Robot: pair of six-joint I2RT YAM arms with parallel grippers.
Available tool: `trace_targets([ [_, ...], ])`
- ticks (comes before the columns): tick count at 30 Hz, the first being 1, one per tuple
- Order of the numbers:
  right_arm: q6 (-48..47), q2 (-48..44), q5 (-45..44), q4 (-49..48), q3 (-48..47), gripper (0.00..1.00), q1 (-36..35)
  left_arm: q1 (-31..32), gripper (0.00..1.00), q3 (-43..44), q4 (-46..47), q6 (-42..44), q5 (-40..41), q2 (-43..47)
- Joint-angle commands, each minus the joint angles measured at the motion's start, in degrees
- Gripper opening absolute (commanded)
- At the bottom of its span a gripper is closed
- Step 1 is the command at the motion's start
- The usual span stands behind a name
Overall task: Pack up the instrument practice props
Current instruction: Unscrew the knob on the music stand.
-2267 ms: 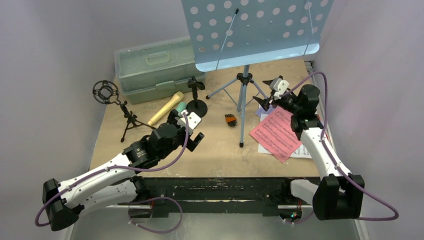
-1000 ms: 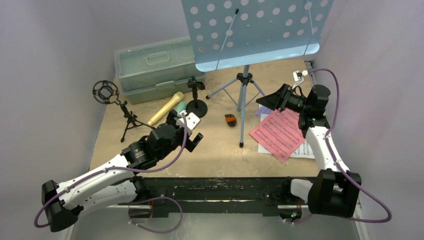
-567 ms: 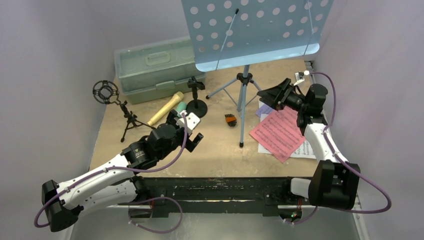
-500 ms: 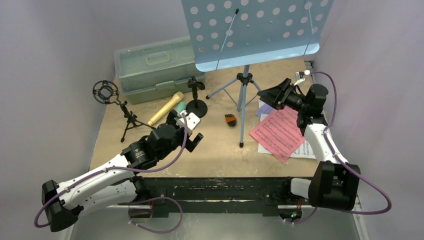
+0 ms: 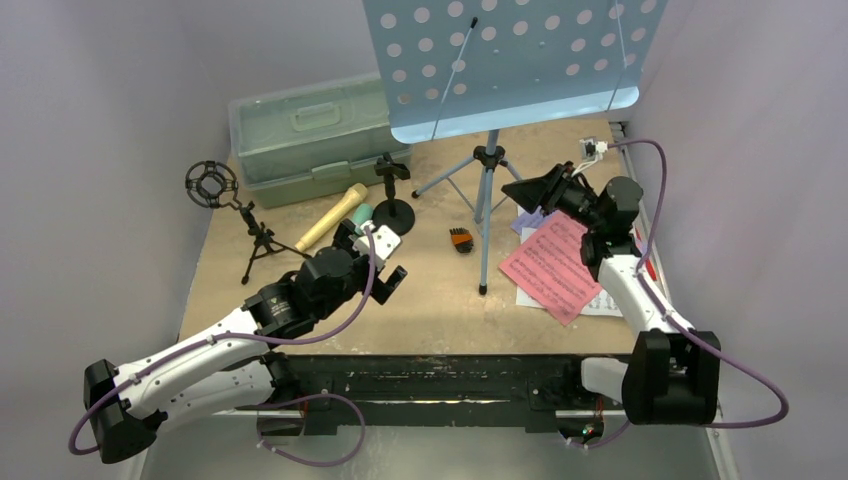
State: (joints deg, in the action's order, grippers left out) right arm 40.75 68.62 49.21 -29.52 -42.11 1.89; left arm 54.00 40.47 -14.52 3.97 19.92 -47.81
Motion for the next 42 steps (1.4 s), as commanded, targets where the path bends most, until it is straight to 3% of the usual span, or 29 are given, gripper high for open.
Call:
trace_targets([
  [1, 0.98, 1.68, -2.99, -14.16, 0.78, 0.56, -1.45, -0.37, 0.99, 1.03, 1.08, 0.24, 0.20, 0.08],
  [4, 3.79, 4.06, -3.50, -14.63, -0.59, 0.56, -1.45, -0.38, 0.99, 1.08, 1.07, 0.25, 0.29, 0.09],
  [9, 22.96, 8.35, -3.09, -22.85, 0.08, 0.61, -1.43, -0.38, 0.99, 1.08, 1.03, 0.34, 0.29, 0.04],
  [15, 31.18, 9.07, -3.71, -20.47, -1.98, 0.65, -1.45, -0.38, 0.99, 1.10, 0.99, 0.37, 0.46, -0.31],
  [23, 32.92, 11.51, -6.62, -13.86, -4.44, 0.62, -1.45, -0.33, 0.99, 1.10, 0.86, 0.43, 0.62, -0.87],
  [42, 36.28, 14.25, -6.24, -13.69, -7.73, 0.48, -1.45, -0.47, 0.99, 1.10, 0.81, 0.59, 0.73, -1.04],
])
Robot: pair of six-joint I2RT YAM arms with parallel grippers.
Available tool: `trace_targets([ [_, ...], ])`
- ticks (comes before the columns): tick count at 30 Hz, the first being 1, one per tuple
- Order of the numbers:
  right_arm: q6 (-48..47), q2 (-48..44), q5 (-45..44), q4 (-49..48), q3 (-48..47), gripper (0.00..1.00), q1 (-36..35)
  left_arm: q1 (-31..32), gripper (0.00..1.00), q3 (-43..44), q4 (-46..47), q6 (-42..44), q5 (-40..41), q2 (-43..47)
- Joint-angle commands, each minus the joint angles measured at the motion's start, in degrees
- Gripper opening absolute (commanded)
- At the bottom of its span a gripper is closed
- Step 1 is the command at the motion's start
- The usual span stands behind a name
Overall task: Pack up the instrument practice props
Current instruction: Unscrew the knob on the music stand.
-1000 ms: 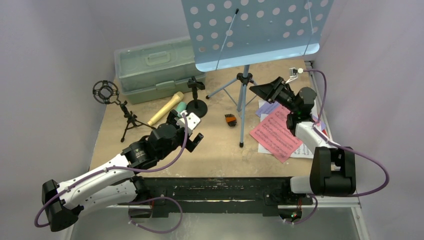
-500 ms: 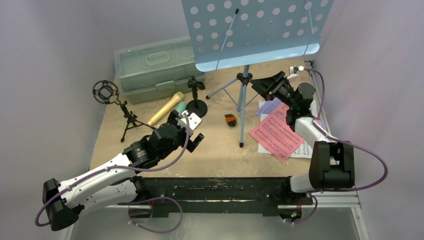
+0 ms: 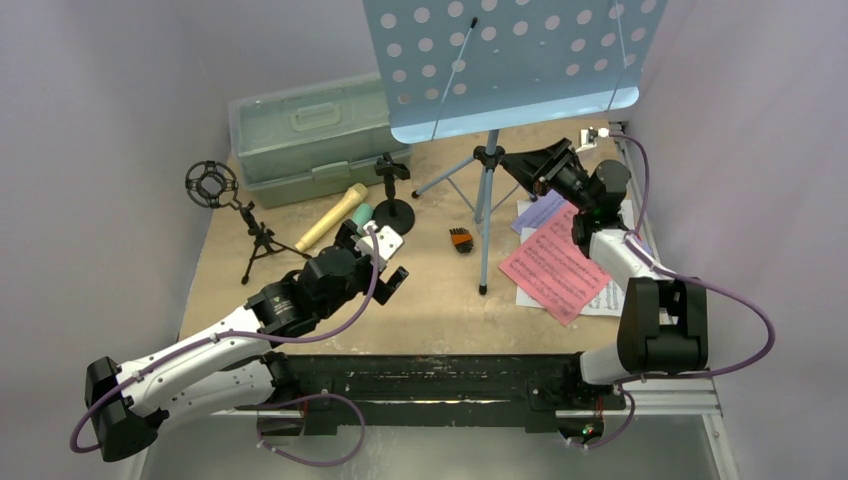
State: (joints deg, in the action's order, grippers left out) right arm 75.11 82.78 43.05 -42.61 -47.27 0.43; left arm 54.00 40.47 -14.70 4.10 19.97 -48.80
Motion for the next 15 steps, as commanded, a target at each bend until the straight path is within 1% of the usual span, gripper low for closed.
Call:
trace_targets([
  [1, 2.07, 0.11, -0.14, -0.66, -2.57, 0.46, 0.01, -0.47, 0.99, 1.19, 0.99, 0.47, 0.75, -0.14],
  [7, 1.61, -0.14, -0.53, -0.51, -2.29, 0.40, 0.02, -0.47, 0.99, 1.19, 0.82, 0.56, 0.86, -0.34],
  [11, -1.08, -0.29, -0.68, 0.54, -2.76, 0.34, 0.01, -0.47, 0.98, 1.21, 0.80, 0.57, 0.95, -0.34],
  [13, -3.88, -0.65, -0.88, 2.16, -3.25, 0.34, 0.01, -0.42, 0.99, 1.19, 0.73, 0.56, 1.00, -0.26],
  [15, -5.46, -0.91, -0.74, 3.35, -3.59, 0.35, 0.01, -0.47, 0.99, 1.19, 0.72, 0.61, 1.10, -0.20],
])
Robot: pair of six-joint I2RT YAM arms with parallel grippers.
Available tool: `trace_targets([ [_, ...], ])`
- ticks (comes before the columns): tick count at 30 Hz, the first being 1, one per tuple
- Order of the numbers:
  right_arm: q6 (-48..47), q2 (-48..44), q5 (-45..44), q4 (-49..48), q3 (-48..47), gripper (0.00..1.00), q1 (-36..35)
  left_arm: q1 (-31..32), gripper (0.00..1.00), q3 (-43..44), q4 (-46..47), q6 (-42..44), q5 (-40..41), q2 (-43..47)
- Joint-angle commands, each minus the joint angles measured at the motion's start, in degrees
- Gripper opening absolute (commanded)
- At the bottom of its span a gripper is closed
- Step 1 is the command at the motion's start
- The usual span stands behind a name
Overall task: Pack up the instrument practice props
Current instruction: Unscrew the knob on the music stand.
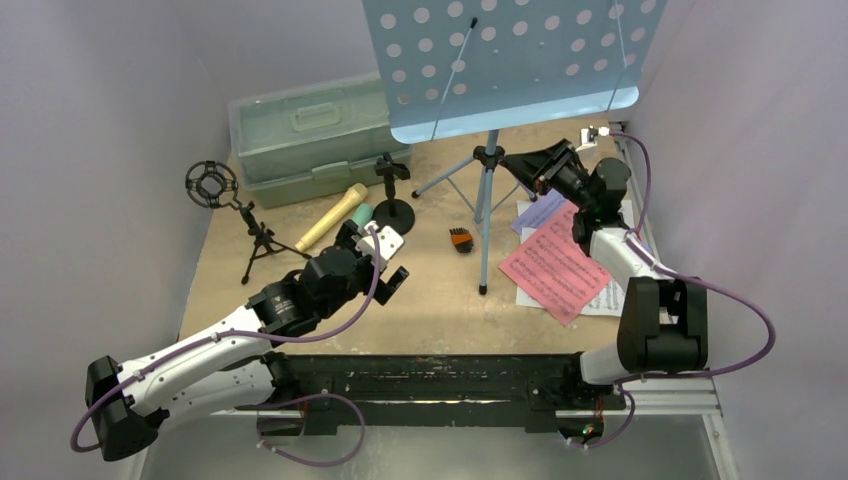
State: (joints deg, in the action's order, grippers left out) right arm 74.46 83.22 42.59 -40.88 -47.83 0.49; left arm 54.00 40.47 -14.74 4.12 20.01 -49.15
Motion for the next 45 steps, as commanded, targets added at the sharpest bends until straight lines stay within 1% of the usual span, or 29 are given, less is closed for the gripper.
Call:
trace_targets([
  [1, -5.08, -1.46, -0.11, 1.47, -3.05, 0.36, -0.05, -0.45, 0.99, 1.24, 0.76, 0.64, 1.08, 0.18],
  [4, -7.16, -2.01, -0.02, 1.64, -3.43, 0.37, -0.05, -0.47, 0.99, 1.28, 0.68, 0.63, 1.08, 0.28],
  [6, -7.96, -2.18, 0.24, 2.01, -3.66, 0.39, -0.05, -0.47, 0.98, 1.28, 0.68, 0.65, 1.08, 0.28],
  [14, -7.87, -2.27, 1.07, 1.07, -3.72, 0.44, -0.05, -0.43, 0.99, 1.37, 0.59, 0.62, 1.08, 0.19],
  [18, -10.30, -2.20, 1.00, 2.65, -4.27, 0.41, -0.05, -0.47, 0.99, 1.41, 0.54, 0.63, 1.08, 0.10],
  [21, -14.03, -2.50, 0.76, 5.48, -5.18, 0.39, -0.03, -0.47, 0.99, 1.37, 0.50, 0.65, 1.08, 0.02],
  [28, -24.47, -3.22, -0.81, 8.41, -6.25, 0.32, -0.04, -0.47, 0.98, 1.47, 0.42, 0.63, 1.08, 0.01],
  [32, -28.08, -3.49, -1.15, 9.09, -6.56, 0.31, -0.05, -0.47, 0.99, 1.48, 0.33, 0.62, 1.08, 0.10],
  [45, -31.24, -5.36, -0.23, 8.06, -5.19, 0.33, -0.05, -0.47, 0.99, 1.47, 0.32, 0.76, 1.08, 0.07],
])
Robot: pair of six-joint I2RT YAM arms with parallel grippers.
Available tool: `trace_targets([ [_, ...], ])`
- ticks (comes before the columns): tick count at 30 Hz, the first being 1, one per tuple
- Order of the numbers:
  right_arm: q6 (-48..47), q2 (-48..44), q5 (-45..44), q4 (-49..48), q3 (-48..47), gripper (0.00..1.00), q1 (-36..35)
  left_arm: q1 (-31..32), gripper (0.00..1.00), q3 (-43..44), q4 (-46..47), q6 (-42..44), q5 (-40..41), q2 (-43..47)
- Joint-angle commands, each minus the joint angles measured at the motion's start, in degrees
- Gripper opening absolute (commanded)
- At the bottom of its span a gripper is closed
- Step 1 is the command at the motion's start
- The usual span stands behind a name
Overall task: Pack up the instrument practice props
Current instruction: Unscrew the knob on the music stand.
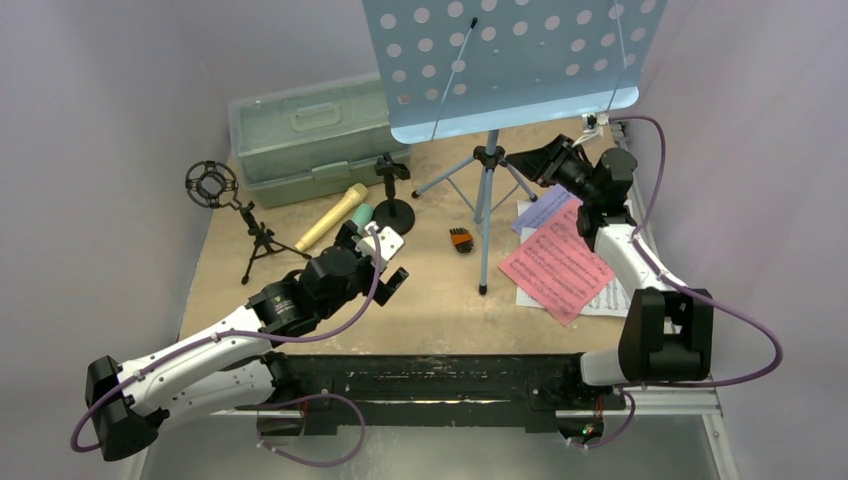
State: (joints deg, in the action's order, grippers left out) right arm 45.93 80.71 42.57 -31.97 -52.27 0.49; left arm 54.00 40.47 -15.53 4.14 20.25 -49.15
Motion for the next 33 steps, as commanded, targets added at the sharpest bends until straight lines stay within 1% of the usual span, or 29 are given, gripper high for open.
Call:
trace_targets([
  [1, -2.96, -3.03, -0.13, -0.90, -0.66, 0.33, -0.05, -0.45, 0.99, 1.50, 1.11, 0.70, 0.84, 0.02],
  [6, -4.14, -3.74, 0.17, -0.99, -0.29, 0.36, -0.02, -0.43, 0.99, 1.48, 1.12, 0.68, 0.84, 0.01],
  [14, -4.66, -4.56, 1.75, -1.17, 0.55, 0.53, -0.04, -0.47, 0.99, 1.59, 1.08, 0.69, 0.84, 0.10],
  [19, -4.73, -5.58, 2.30, -1.39, 1.64, 0.61, -0.05, -0.47, 0.99, 1.54, 1.01, 0.69, 0.84, 0.19],
  [24, -3.41, -6.56, 3.01, -2.69, 3.05, 0.66, -0.01, -0.47, 0.99, 1.54, 1.05, 0.69, 0.84, 0.19],
  [33, -0.70, -7.05, 5.16, -4.57, 4.67, 0.70, 1.52, -0.46, 0.99, 1.53, 1.03, 0.60, 0.84, 0.28],
])
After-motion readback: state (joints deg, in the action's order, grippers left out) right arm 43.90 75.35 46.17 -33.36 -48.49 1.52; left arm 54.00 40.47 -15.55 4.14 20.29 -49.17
